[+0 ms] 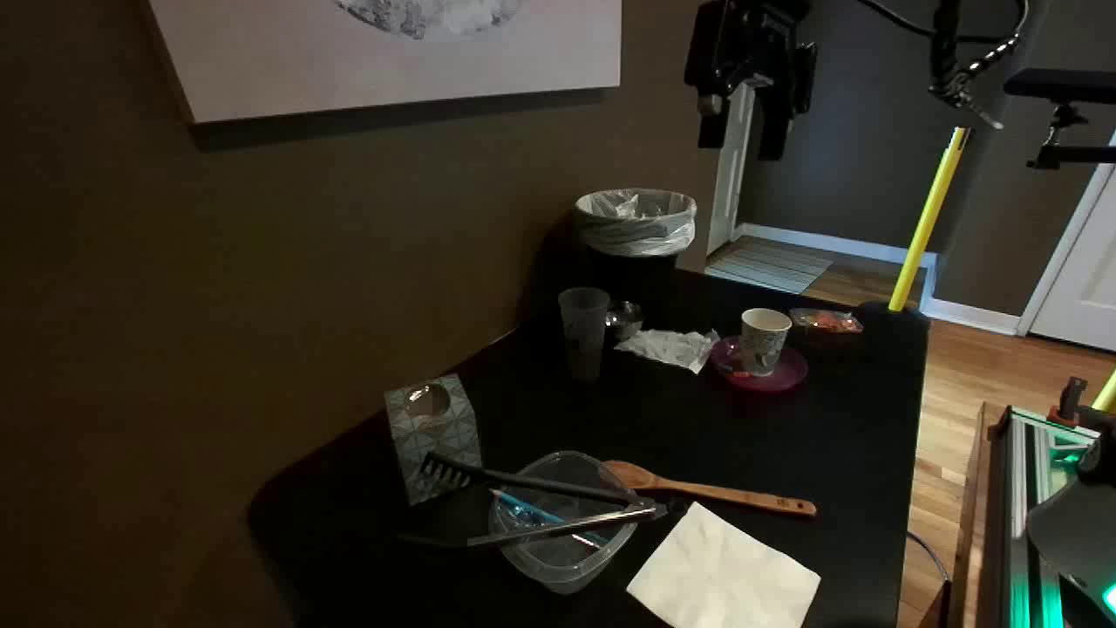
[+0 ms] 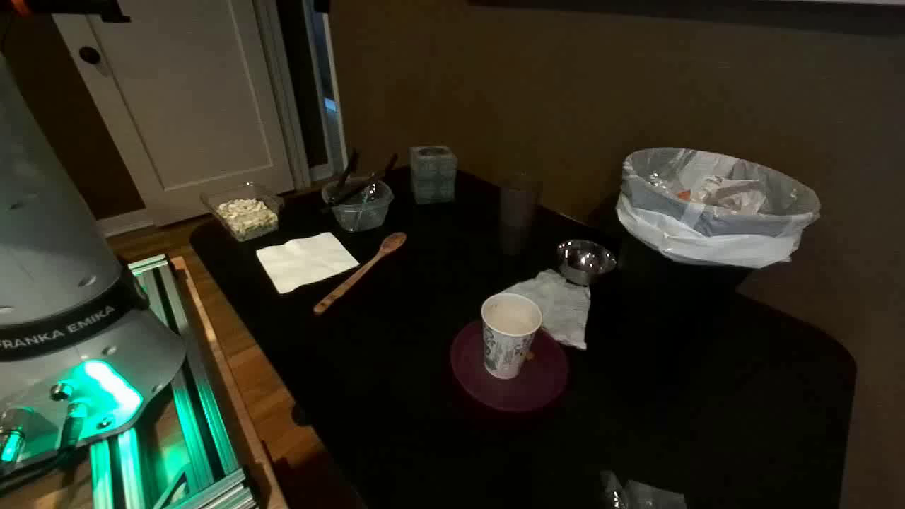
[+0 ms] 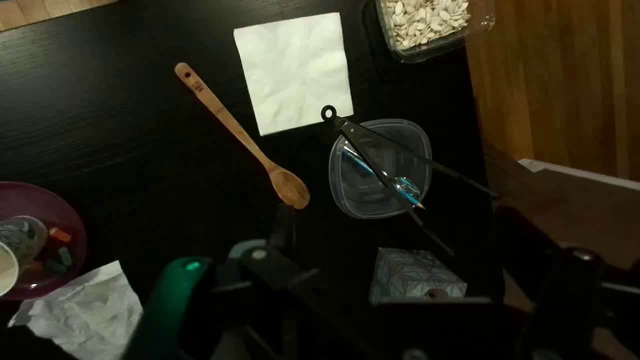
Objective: Put the wooden spoon on the bowl
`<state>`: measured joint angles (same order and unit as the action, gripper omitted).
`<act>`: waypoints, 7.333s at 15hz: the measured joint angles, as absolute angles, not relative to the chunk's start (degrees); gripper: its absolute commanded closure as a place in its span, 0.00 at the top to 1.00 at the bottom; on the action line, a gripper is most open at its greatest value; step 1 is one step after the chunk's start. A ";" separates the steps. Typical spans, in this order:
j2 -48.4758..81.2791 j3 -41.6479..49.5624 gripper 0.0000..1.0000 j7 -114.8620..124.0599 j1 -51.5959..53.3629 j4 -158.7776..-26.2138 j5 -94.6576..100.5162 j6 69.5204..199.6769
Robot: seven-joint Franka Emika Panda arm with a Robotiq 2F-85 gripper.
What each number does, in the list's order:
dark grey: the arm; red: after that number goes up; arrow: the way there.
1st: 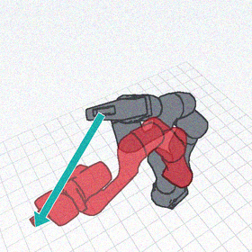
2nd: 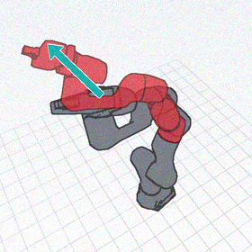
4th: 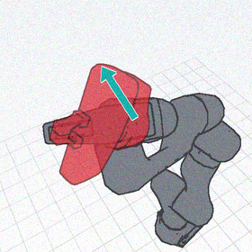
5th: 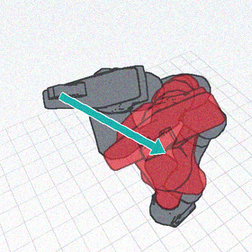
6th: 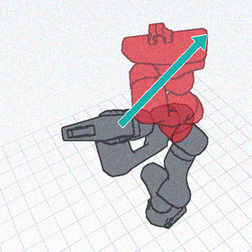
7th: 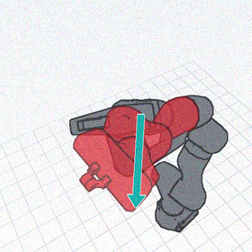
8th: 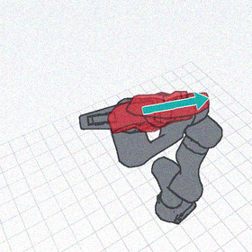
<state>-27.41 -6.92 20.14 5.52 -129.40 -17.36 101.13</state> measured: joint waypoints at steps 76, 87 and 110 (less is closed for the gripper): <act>31.09 -5.00 0.72 -0.39 10.77 -140.43 8.03 169.26; 31.80 -8.59 0.52 -0.67 5.92 -139.85 3.56 169.32; 3.06 -12.19 0.05 -3.16 10.64 -144.41 4.83 151.32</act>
<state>3.06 -12.19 -3.16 10.64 -144.41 4.83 151.32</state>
